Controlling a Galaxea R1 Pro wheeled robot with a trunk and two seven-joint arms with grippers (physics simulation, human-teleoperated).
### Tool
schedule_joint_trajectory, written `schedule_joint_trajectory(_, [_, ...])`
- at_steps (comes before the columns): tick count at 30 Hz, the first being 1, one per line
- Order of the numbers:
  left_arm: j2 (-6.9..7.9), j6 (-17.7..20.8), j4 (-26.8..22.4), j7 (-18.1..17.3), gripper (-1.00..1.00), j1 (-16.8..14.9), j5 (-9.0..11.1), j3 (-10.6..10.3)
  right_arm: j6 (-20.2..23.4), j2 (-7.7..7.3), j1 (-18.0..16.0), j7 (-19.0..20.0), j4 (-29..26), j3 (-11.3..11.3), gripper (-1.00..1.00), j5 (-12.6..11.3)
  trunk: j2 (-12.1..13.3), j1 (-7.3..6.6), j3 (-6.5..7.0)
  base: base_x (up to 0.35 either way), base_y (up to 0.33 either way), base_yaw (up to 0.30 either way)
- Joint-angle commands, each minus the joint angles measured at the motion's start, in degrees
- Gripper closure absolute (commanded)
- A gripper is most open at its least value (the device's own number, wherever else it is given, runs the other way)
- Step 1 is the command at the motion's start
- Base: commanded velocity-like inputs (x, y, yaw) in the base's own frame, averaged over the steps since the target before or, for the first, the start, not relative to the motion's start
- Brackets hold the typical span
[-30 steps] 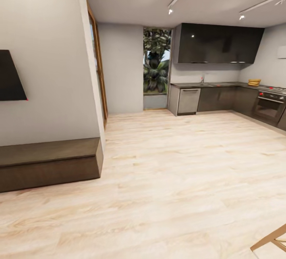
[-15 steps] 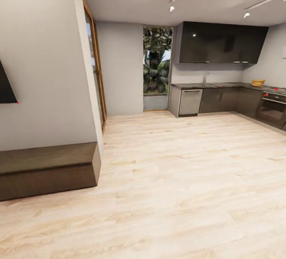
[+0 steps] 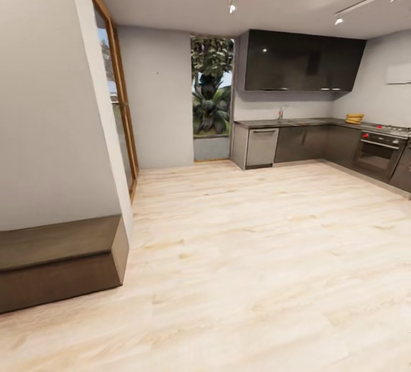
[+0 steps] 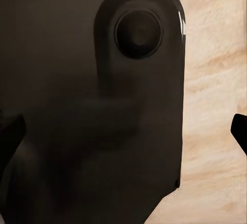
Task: In the kitchen, take the popcorn bag from the countertop, put it into the microwave, and heat it until the popcorn is cooked so the cooked popcorn ends up inside the bag.
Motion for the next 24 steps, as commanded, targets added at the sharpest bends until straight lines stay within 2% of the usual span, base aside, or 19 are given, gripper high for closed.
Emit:
schedule_joint_trajectory(1, [0.0,-0.16,0.02,0.03,-1.0,0.0,0.44,0.02,-0.2,0.01,-0.01,-0.05,0.0,-0.07,-1.0,-0.22,-0.02,0.03,-0.05,0.324,0.0,-0.242])
schedule_joint_trajectory(11, [0.0,-0.23,0.01,0.05,-1.0,0.0,0.44,0.02,-0.2,0.01,-0.01,-0.05,0.0,-0.07,-1.0,-0.22,-0.02,0.03,-0.05,0.324,0.0,-0.241])
schedule_joint_trajectory(18, [0.0,-0.23,0.01,0.04,-1.0,0.0,0.44,0.02,-0.24,0.01,-0.01,-0.05,0.0,-0.08,-1.0,-0.21,-0.02,0.03,-0.05,0.324,0.0,-0.033])
schedule_joint_trajectory(24, [0.0,-0.21,0.04,0.04,-1.0,-0.01,0.44,0.02,-0.2,0.01,-0.01,-0.05,0.0,-0.09,-1.0,-0.22,-0.02,0.03,-0.05,0.324,0.0,-0.194])
